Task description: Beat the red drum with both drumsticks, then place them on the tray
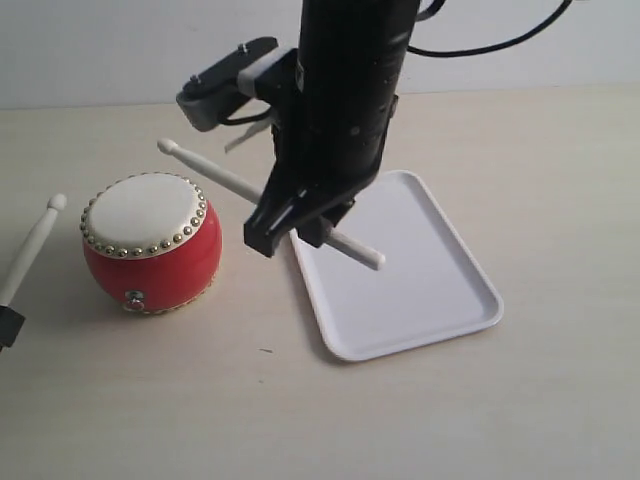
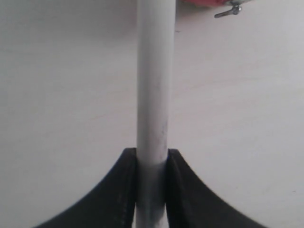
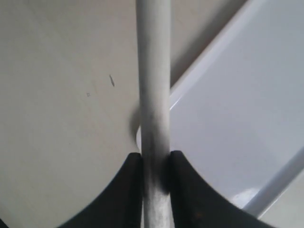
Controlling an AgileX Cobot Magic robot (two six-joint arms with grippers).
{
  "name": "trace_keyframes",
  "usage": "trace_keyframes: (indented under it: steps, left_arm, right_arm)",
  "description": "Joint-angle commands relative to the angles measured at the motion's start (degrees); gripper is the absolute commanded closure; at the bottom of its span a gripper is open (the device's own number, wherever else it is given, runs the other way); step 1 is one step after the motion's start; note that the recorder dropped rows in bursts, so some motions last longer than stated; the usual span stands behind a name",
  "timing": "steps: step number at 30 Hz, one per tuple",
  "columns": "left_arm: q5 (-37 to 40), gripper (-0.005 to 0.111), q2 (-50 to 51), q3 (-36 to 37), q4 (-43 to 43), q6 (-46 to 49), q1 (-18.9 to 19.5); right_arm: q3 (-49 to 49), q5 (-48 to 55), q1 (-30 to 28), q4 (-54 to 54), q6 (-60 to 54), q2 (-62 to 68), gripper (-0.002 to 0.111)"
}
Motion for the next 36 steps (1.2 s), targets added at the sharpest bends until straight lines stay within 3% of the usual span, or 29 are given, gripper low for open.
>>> trace_keyframes:
  steps: [1, 5, 10, 18, 28, 31, 36]
  left_arm:
    - [-0.58, 0.107, 0.79, -0.38, -0.39, 0.40, -0.30]
    - [-0.58, 0.107, 0.66, -0.55, -0.39, 0.40, -0.30]
    - [0.47, 0.107, 0.66, -0.83, -1.77, 1.49, -0.30]
    - [1.99, 0.107, 1.81, -7.06, -1.92, 3.34, -4.58]
    - [10.42, 0.107, 20.56, -12.28, -0.99, 5.76, -5.60]
    - [12.28, 0.107, 18.02, -13.24, -0.87, 5.76, -5.60]
    - [14.68, 0.107, 5.66, -13.39, 0.54, 4.41, -5.60]
  right_arm:
    - [-4.34, 0.71, 0.08, 0.91, 0.23, 2.98, 0.108]
    - [-4.06, 0.71, 0.08, 5.83, -1.18, 8.09, 0.108]
    - [-4.31, 0.71, 0.08, 4.65, -1.81, 13.22, 0.108]
    - [-4.31, 0.71, 0.08, 2.33, -2.20, 4.63, 0.108]
    - [-4.31, 0.71, 0.08, 2.21, -2.20, 1.18, 0.108]
    - [-4.31, 0.71, 0.08, 2.21, -2.20, 1.32, 0.108]
    - [-3.93, 0.71, 0.08, 2.69, -2.20, 6.11, 0.108]
